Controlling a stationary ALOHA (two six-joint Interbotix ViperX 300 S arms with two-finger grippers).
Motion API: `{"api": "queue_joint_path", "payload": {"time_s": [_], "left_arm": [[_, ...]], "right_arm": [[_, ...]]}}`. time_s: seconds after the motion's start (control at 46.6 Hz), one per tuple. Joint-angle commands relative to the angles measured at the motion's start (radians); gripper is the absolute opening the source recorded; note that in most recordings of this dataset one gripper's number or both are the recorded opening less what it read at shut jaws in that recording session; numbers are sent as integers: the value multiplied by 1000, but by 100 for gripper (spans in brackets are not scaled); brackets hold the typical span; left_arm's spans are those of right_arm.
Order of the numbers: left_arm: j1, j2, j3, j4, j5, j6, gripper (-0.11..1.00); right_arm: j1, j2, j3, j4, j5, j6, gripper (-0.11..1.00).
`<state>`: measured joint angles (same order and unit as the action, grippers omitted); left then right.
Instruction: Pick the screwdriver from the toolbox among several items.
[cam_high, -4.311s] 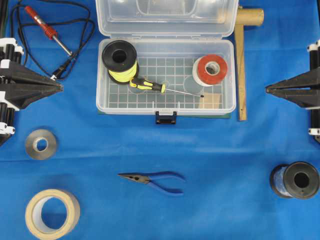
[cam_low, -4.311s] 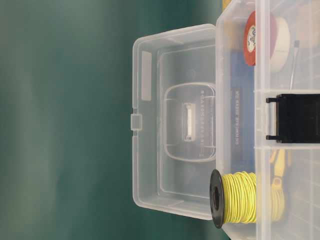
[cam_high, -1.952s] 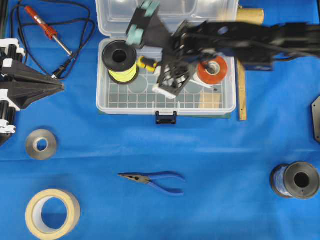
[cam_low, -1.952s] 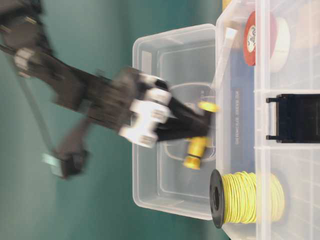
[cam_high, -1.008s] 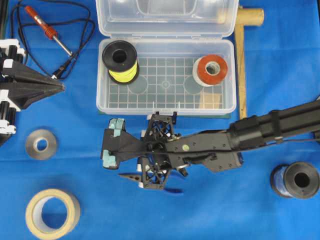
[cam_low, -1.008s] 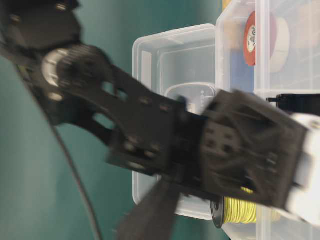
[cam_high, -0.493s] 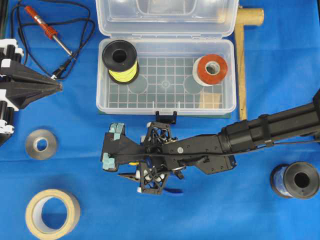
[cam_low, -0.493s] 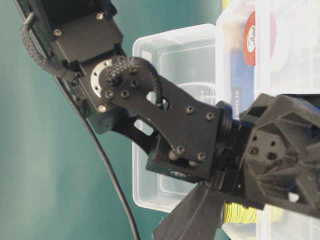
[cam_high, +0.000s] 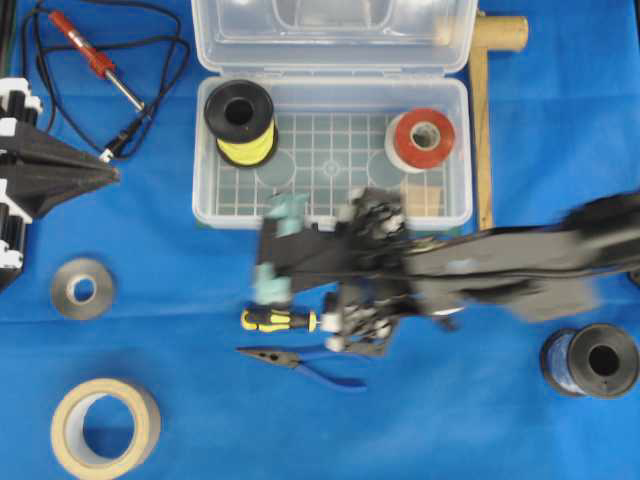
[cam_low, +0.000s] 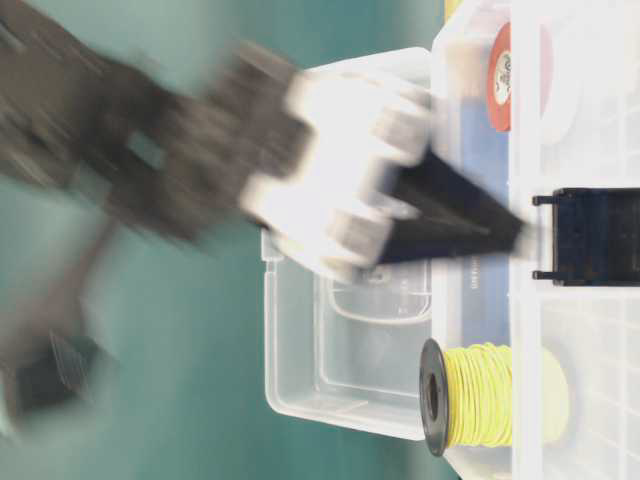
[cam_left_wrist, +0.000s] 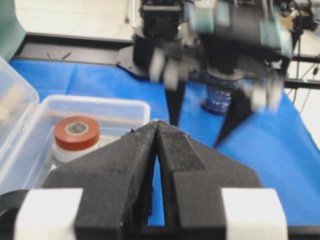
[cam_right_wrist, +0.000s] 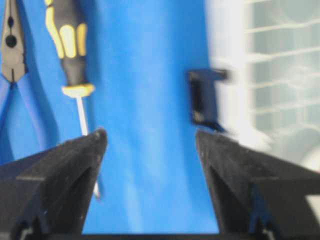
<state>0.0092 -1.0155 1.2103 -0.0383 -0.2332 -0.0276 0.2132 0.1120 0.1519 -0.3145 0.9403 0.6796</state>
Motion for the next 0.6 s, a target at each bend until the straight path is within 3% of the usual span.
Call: {"api": "queue_joint_path", "payload": {"time_s": [0.0, 0.279, 0.579], "left_arm": [[2, 5, -9, -2, -5, -2, 0], [2, 5, -2, 0, -3, -2, 0], [2, 11, 6, 0, -5, -2, 0]], "right_arm": [[14, -155, 95, -64, -63, 41, 77], [18, -535, 488, -239, -279, 206, 77], [18, -888, 870, -411, -437, 334, 77]]}}
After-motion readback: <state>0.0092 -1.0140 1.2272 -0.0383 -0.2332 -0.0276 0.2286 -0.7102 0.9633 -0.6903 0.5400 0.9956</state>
